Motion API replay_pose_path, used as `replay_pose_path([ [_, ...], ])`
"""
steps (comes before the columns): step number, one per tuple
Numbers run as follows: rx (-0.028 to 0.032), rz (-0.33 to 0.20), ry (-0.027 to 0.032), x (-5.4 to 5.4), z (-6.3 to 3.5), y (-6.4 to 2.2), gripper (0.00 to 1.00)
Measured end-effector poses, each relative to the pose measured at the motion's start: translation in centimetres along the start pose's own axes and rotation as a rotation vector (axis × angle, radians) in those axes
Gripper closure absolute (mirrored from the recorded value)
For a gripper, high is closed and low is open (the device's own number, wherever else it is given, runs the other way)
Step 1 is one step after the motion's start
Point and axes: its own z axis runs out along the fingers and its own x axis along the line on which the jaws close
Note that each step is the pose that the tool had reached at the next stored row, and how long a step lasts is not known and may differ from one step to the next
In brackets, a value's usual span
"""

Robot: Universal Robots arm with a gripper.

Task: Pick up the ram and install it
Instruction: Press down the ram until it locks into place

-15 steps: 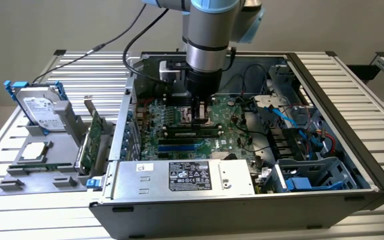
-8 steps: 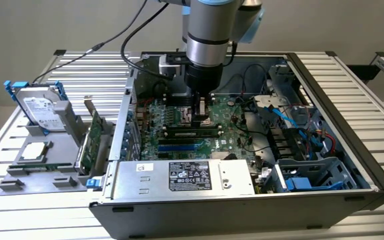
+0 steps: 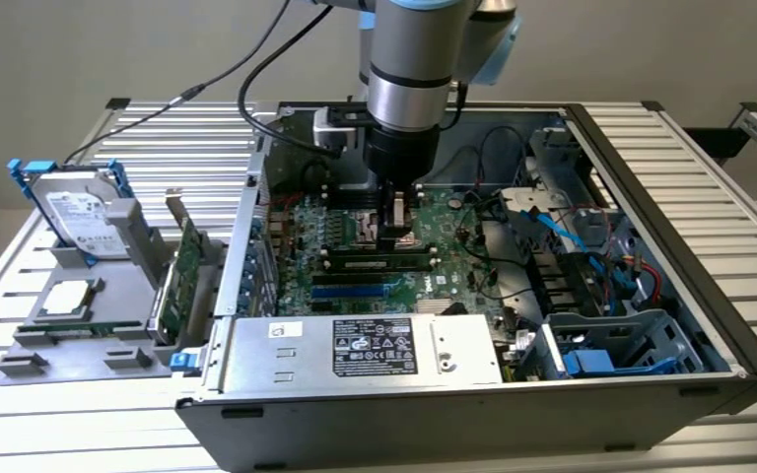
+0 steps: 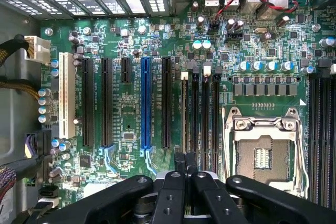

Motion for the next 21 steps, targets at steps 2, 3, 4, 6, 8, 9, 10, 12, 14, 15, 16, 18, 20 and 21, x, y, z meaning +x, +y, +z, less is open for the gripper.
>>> replay_pose_path([
  [2,0.0,0.0,-0.0001,0.0,0.0,0.0,0.89],
  [3,0.0,0.0,0.0,0.0,0.0,0.0,0.89],
  [4,0.0,0.0,-0.0001,0.0,0.0,0.0,0.89],
  [6,0.0,0.0,-0.0001,0.0,0.0,0.0,0.89],
  [8,0.0,0.0,-0.0001,0.0,0.0,0.0,0.89],
  [9,0.0,0.0,0.0,0.0,0.0,0.0,0.89],
  [10,0.0,0.0,-0.0001,0.0,0.0,0.0,0.89],
  [12,0.0,0.0,-0.0001,0.0,0.0,0.0,0.89],
  [14,-0.0003,0.001,0.0005,0.01,-0.09,0.01,0.89],
  [15,-0.0002,0.001,0.0003,0.02,-0.18,0.01,0.89],
  [16,-0.0001,0.002,-0.0001,0.05,-0.26,0.01,0.89],
  [18,-0.0004,0.006,-0.0005,0.12,-0.35,0.01,0.89],
  [20,-0.0011,0.017,-0.0012,0.12,-0.37,0.01,0.89],
  [21,-0.0017,0.025,-0.0015,0.12,-0.41,0.01,0.89],
])
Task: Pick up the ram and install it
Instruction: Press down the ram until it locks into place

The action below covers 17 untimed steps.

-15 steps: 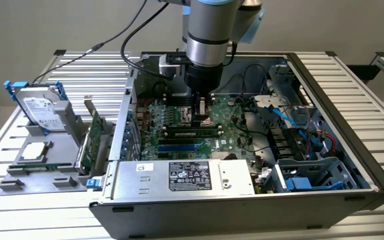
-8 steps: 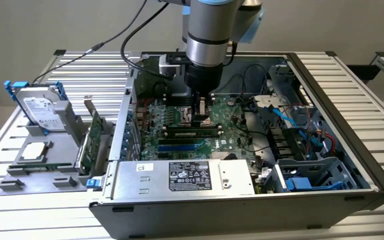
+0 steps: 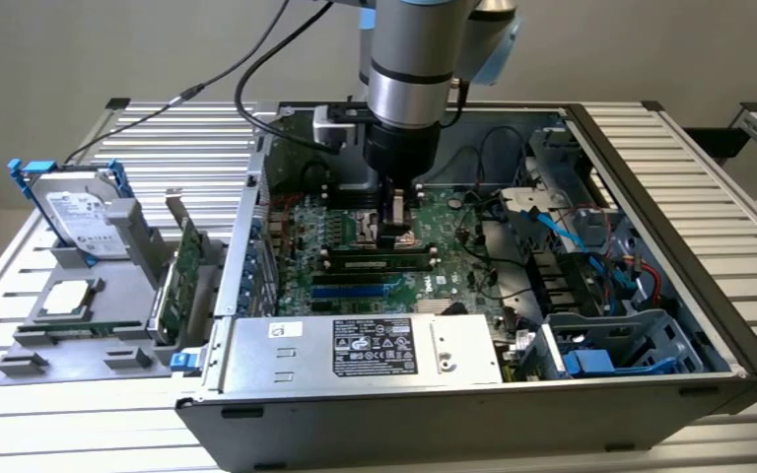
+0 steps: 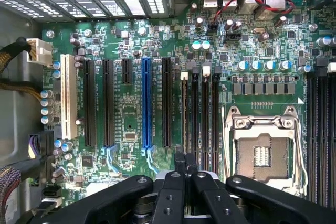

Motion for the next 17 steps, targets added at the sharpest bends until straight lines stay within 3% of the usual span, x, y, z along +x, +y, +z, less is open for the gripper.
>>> replay_pose_path([
  [17,-0.0137,0.212,-0.0127,0.02,-0.28,0.01,0.89],
])
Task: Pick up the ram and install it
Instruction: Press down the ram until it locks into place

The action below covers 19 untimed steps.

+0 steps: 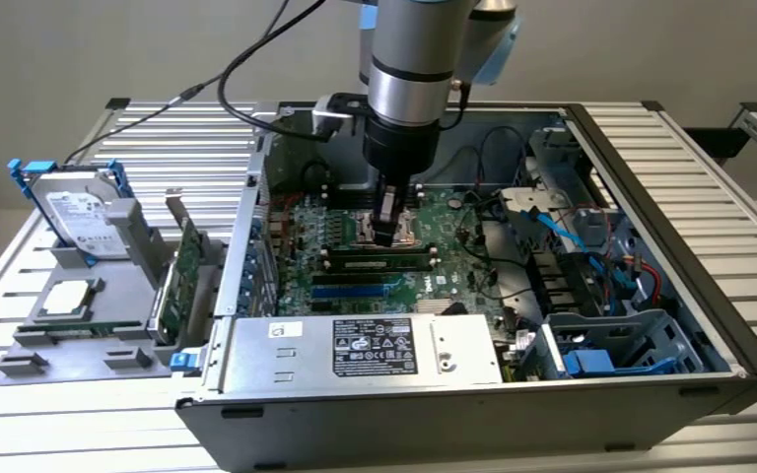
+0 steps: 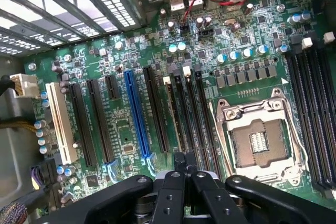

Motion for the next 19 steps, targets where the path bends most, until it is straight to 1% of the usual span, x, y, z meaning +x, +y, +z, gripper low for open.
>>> replay_pose_path([
  [6,-0.0034,0.065,-0.0042,0.0,0.0,0.0,0.89],
  [14,-0.0087,0.17,-0.0109,0.0,0.0,0.0,0.89],
  [19,-0.011,0.235,-0.0155,0.0,0.0,0.0,0.89],
])
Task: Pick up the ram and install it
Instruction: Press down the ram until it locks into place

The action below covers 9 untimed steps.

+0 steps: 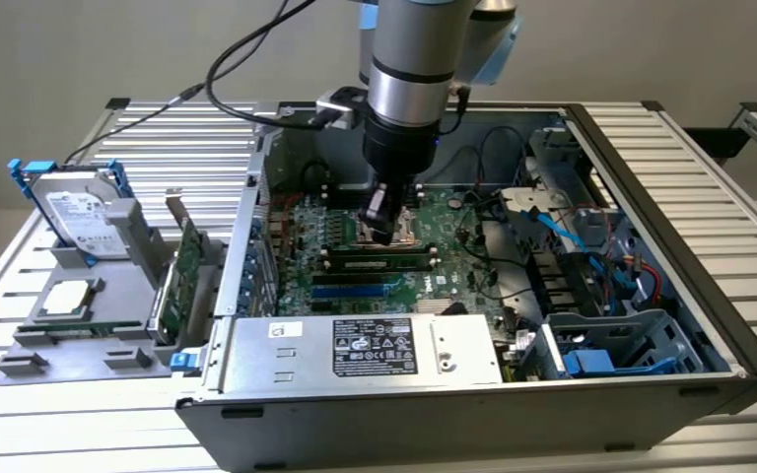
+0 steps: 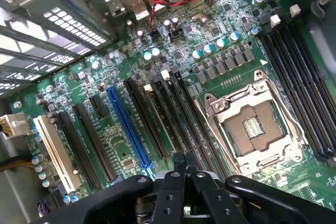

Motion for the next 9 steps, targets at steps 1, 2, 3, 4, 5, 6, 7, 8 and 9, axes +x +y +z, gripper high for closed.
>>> replay_pose_path([
  [1,-0.0004,0.012,-0.0009,0.0,0.0,0.0,0.89],
  [2,-0.0007,0.025,-0.0019,0.0,0.0,0.0,0.89],
  [3,-0.0011,0.038,-0.0028,0.0,0.0,0.0,0.89],
  [4,-0.0016,0.051,-0.0037,0.0,0.0,0.0,0.89],
  [5,-0.0021,0.065,-0.0046,0.0,0.0,0.0,0.89],
  [6,-0.0028,0.078,-0.0055,0.0,0.0,0.0,0.89],
  [7,-0.0035,0.091,-0.0062,0.0,0.0,0.0,0.89],
  [8,-0.0043,0.104,-0.0071,0.0,0.0,0.0,0.89],
  [9,-0.005,0.118,-0.0079,0.0,0.0,0.0,0.89],
])
